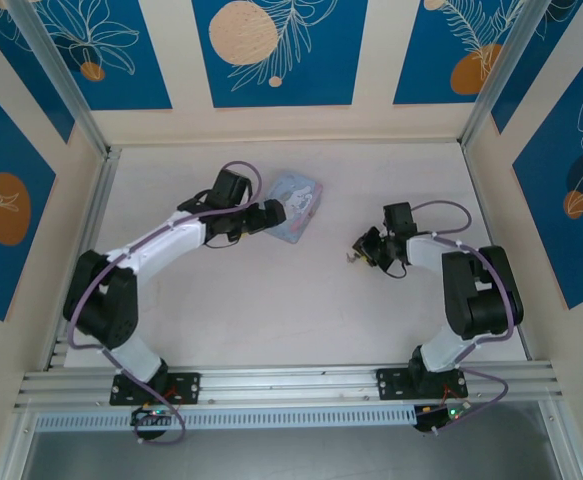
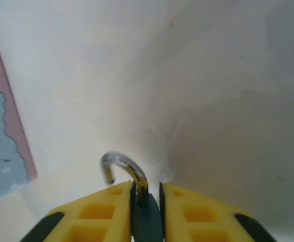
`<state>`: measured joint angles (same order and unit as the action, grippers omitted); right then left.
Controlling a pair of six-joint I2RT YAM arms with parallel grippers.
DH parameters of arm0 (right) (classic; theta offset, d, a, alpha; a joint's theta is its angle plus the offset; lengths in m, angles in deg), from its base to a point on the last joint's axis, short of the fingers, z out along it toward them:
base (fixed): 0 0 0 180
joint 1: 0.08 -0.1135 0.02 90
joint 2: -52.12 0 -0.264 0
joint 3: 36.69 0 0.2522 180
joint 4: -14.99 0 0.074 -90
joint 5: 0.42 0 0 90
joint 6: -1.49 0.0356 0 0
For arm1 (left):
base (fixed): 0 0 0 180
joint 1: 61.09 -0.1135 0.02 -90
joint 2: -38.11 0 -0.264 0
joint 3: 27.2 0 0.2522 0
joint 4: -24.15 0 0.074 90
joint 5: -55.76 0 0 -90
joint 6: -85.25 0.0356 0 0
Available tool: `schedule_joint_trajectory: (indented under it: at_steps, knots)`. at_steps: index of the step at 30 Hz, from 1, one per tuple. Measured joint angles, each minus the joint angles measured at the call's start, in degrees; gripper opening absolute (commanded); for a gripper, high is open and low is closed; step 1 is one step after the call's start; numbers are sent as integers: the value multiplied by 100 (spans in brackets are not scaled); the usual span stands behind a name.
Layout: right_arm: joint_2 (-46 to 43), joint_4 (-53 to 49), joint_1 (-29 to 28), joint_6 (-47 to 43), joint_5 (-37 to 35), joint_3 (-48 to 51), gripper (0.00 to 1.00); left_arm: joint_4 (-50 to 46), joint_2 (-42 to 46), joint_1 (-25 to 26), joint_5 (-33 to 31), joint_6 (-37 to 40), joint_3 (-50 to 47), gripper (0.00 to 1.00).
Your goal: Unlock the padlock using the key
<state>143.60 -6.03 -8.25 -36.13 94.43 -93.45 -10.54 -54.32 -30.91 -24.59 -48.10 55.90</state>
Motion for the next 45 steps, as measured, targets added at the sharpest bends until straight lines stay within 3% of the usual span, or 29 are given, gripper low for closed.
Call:
schedule_joint_trajectory:
  at_steps: [2,4,9,10,12,20,27,30,35,45]
  knots:
    - [-221,-177,22,7,-111,90,48,-57,280,0,-4,0,-90,100]
    - [-520,-337,59,52,-197,203,54,-122,555,0,-17,2,-168,100]
    - [-1587,-837,192,203,-372,463,82,-428,1307,0,-199,90,-278,100]
    - [-1805,-935,203,208,-407,466,91,-483,1429,0,-269,140,-278,100]
    - [-2306,-1123,203,192,-485,439,99,-616,1746,0,-474,223,-280,100]
    - [-2874,-1921,201,-326,-1093,-636,99,-850,2745,0,-1996,804,-577,100]
    - [-2745,-1663,223,-984,-2170,-870,99,-439,3222,-22,-3847,1853,-1475,100]
    - [-2577,-1572,424,-1180,-2004,-898,100,-262,3235,-136,-4424,2164,-1663,100]
    - [-1606,-1351,540,-1193,-1001,-1276,100,-90,3305,-396,-4736,2286,-1773,100]
    - [232,-999,-769,-1106,-326,-1725,100,-4,3305,-420,-4765,2063,-1814,100]
